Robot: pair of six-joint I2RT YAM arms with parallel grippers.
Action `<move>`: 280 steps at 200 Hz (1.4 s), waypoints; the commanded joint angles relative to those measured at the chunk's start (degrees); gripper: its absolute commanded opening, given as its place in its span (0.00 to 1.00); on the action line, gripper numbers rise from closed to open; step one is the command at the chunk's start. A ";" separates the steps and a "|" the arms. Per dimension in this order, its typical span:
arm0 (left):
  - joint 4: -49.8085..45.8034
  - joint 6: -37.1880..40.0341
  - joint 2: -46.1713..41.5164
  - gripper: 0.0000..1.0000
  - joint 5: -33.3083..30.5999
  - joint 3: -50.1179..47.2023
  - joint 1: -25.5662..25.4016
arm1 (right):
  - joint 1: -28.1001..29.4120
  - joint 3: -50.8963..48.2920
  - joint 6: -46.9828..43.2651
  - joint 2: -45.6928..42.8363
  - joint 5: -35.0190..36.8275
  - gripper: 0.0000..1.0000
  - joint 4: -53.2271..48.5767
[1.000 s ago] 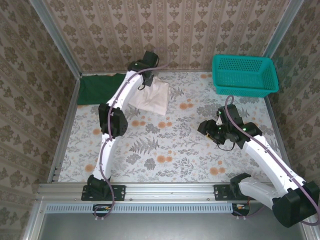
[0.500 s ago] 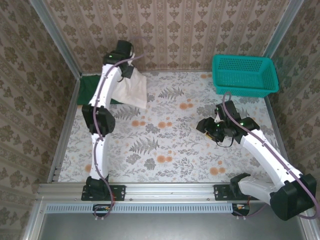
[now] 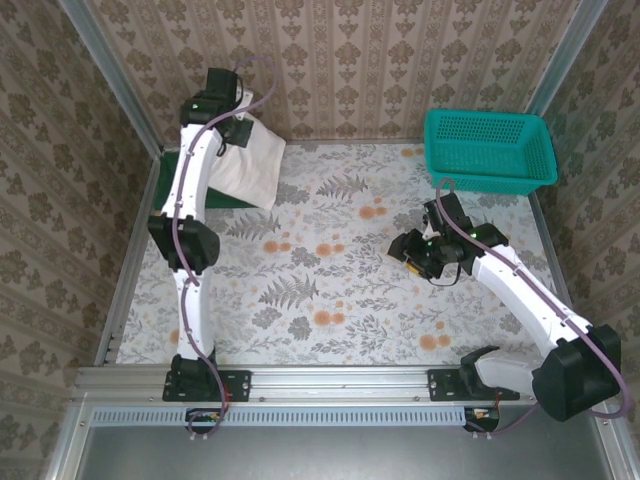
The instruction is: Fold and stack the t-shirts
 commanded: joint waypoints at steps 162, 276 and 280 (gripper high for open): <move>1.71 -22.40 -5.04 1.00 -4.83 -5.51 16.24 | 0.35 2.75 -0.89 0.84 -0.92 0.55 -0.75; 19.97 -36.16 -3.30 0.83 34.95 -27.79 30.99 | 0.03 -2.27 -3.02 0.18 -2.36 0.56 6.41; 19.00 -35.84 -2.36 0.83 33.80 -26.28 30.97 | 0.07 -2.30 -2.99 0.30 -2.29 0.56 6.27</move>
